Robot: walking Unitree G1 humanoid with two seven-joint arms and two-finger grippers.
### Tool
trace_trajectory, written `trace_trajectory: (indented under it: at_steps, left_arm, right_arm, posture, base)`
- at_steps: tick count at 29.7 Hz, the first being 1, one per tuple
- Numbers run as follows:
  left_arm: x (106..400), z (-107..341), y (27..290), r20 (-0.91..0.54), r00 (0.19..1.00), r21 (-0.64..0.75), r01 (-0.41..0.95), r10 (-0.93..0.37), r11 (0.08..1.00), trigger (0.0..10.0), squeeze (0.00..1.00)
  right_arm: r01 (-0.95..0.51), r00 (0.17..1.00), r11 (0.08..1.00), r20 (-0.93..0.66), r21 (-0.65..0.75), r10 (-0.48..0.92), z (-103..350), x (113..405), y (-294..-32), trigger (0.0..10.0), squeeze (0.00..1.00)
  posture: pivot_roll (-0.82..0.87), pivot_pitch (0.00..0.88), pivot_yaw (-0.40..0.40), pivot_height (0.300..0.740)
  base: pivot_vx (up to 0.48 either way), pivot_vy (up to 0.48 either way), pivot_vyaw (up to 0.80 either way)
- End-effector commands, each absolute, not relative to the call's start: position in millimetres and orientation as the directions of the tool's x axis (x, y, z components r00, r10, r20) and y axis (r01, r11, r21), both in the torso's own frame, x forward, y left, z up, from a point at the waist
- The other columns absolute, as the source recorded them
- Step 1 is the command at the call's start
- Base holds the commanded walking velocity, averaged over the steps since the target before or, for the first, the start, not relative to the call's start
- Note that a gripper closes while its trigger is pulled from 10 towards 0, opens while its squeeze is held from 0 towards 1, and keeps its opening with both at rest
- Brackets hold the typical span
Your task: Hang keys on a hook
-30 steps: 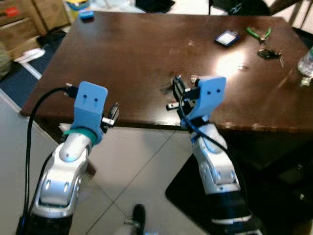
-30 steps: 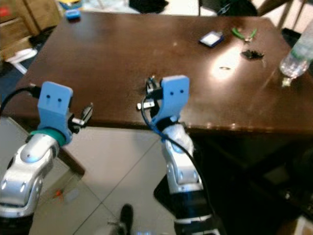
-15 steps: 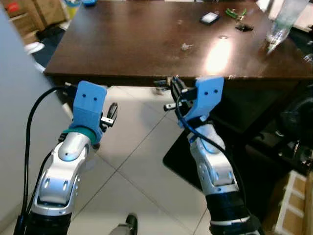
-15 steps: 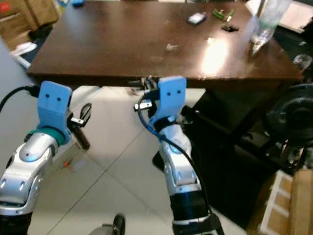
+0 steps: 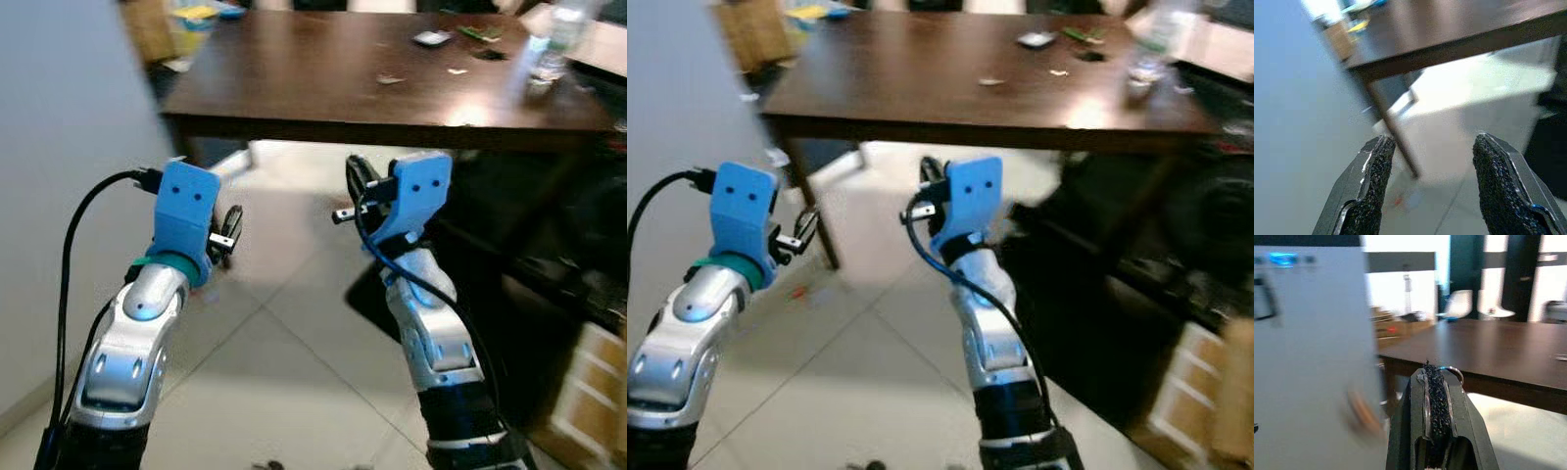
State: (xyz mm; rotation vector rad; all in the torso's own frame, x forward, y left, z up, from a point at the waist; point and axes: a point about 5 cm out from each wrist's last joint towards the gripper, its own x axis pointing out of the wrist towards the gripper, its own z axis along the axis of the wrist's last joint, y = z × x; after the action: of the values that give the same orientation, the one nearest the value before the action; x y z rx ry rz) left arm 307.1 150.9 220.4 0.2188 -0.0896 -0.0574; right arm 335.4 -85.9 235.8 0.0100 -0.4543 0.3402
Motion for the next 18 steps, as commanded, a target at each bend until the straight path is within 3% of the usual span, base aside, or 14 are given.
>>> trace_trajectory:
  at_steps: [1, 18]
  left_arm:
    - [308.1, 220.4, 148.5, 0.083, 0.994, 0.235, 0.05, -0.071, 0.971, 10.0, 0.0]
    - [303.1, 228.0, 140.8, 0.115, 0.987, 0.239, 0.081, -0.111, 0.968, 10.0, 0.0]
  right_arm:
    - [-0.327, 0.833, 0.942, 0.448, -0.078, 0.326, 239.5, 334.4, -84.6, 10.0, 0.0]
    - [-0.336, 0.812, 0.938, 0.479, -0.079, 0.332, 248.9, 334.5, -81.1, 10.0, 0.0]
  posture:
    - [0.0, 0.106, 0.092, 0.74]
    - [0.0, 0.091, 0.094, 0.74]
  base:
    - [0.0, 0.0, 0.78]
    - [0.0, 0.0, 0.78]
